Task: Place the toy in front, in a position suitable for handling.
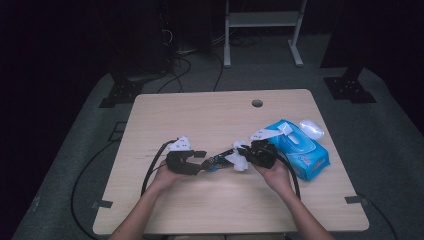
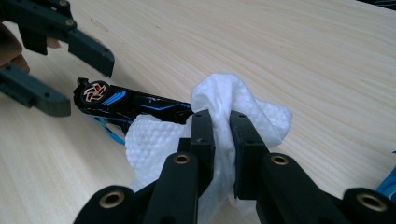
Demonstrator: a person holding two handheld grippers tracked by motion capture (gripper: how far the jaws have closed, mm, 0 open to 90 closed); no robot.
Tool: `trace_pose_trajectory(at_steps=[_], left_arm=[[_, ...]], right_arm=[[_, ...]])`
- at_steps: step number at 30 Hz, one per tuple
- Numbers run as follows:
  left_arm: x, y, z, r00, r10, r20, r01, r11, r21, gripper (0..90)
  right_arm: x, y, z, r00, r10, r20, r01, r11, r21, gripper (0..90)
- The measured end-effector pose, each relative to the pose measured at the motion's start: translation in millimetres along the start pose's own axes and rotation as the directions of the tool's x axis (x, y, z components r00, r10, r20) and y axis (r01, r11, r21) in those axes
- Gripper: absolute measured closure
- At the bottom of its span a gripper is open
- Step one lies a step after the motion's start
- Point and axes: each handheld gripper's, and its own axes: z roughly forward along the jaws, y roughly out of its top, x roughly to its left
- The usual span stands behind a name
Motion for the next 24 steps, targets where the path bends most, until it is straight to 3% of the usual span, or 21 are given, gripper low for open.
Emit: trace_pose_trajectory(at_steps=[4,8,16,19,21,24], left_arm=[[1.2,1.4,5.0,0.999,-0.043,0.015,0.042,0.999,0.016,39.9],[0.6,-0.9,7.5,0.9981,-0.053,0.032,0.053,0.9983,0.026,38.8],[-6.3,-4.8,12.6,0.9994,-0.029,0.016,0.028,0.9983,0.051,33.6],[-9.9,-6.1,15.6,1.0,-0.004,0.004,0.004,0.9969,0.079,32.2],[-12.1,-6.8,15.8,0.9999,0.012,0.004,-0.012,0.9977,0.067,32.6],[-13.1,-8.0,18.0,0.9996,0.026,-0.012,-0.025,0.9962,0.083,31.7]], right_arm=[[1.9,-1.2,-2.5,0.9999,-0.011,0.0,0.011,1.0,0.007,80.6],[3.9,-4.2,-4.8,0.9998,-0.018,0.003,0.018,1.0,0.002,80.6],[8.9,-14.6,-13.8,0.9994,-0.028,-0.02,0.028,0.999,0.022,80.4],[11.0,-20.8,-14.6,0.9987,-0.044,-0.026,0.045,0.998,0.05,80.3],[11.1,-29.1,-15.1,0.9983,-0.052,-0.026,0.054,0.996,0.074,80.3],[9.6,-29.6,-17.0,0.9987,-0.038,-0.034,0.04,0.998,0.057,80.2]])
